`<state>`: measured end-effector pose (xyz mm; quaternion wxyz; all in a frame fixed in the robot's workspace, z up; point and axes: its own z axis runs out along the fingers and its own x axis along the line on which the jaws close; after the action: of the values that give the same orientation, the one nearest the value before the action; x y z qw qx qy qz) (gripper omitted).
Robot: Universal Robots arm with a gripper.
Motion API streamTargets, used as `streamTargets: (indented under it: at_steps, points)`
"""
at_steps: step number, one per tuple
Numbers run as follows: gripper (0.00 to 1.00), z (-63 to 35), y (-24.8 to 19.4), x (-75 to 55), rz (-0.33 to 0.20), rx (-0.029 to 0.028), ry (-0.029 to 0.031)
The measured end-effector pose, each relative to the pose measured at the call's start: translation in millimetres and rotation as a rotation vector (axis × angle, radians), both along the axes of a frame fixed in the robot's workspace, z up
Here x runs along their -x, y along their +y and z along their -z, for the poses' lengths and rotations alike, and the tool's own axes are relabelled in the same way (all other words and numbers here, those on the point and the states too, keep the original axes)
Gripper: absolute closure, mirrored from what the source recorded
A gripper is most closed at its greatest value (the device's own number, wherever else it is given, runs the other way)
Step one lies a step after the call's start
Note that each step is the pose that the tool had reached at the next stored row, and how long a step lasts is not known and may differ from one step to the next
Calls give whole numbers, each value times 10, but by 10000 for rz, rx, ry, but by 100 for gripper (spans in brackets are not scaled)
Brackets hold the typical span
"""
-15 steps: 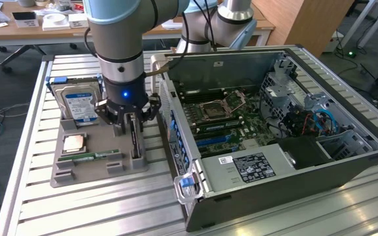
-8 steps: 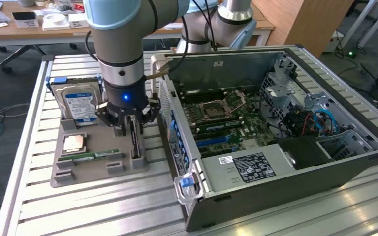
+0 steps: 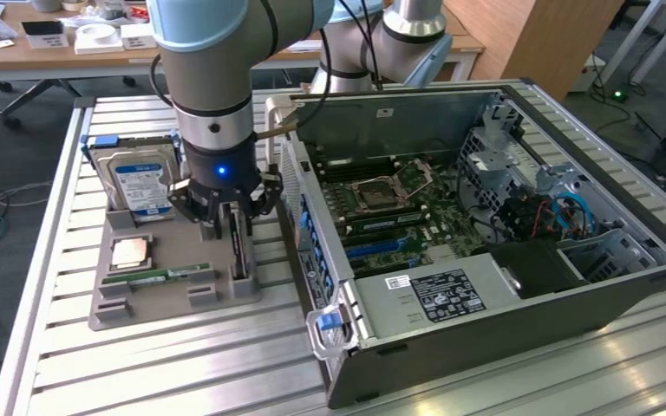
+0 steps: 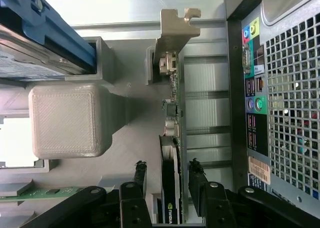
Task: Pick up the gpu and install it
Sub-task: 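Pick up the gpu and move the gpu toward the slot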
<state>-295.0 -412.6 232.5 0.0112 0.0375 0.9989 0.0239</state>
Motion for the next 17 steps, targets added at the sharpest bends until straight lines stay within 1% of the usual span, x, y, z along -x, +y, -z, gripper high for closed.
streamTargets:
  at_steps: [5, 17]
  points:
    - [53, 31, 5, 0, -1, 1, 1]
    - [53, 32, 6, -9, 0, 0, 0]
